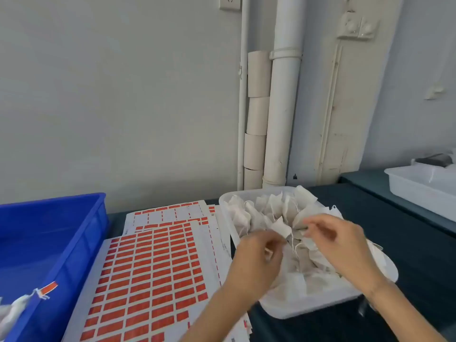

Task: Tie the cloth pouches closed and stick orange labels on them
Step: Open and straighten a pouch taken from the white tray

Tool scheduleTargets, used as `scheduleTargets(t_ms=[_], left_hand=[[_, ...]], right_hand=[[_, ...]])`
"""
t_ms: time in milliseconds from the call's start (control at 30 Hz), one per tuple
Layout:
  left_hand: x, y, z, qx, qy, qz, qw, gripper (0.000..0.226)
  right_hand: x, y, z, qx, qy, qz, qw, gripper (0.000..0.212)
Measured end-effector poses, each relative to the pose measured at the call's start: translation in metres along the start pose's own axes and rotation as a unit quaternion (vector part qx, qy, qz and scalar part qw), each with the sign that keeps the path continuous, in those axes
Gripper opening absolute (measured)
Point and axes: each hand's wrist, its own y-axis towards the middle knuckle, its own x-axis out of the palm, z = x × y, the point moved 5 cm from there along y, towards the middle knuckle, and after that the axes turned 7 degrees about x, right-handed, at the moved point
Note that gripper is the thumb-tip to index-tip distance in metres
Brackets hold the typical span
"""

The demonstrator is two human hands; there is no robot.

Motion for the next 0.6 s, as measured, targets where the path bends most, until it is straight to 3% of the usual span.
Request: scheduleTargets(t_ms=[133, 300, 467, 600], left_hand=[[0.032, 0.072, -0.043, -0.059, 0.114, -0.105, 0.986, 0.029], [0.068, 0.094, -0.09, -0.09, 0.197, -0.207, 0.954, 0.052], [0.086, 0.104, -0.097, -0.073, 0.229, -0.238, 0.941, 0.061], [0.089, 0.114, -0.091, -0.039, 0.235, -0.195, 0.951, 0.036]], right_hand=[[0.041, 0.057, 0.034, 0.126, -0.158, -0.071, 0.977, 0.017], [0.083, 0.085, 0.07, 0.155, -0.264, -0.14, 0.942, 0.024], [0.097, 0.092, 0.085, 0.145, -0.294, -0.11, 0.938, 0.014], [0.095, 0.092, 0.082, 0.108, -0.252, -0.083, 0.958, 0.018]])
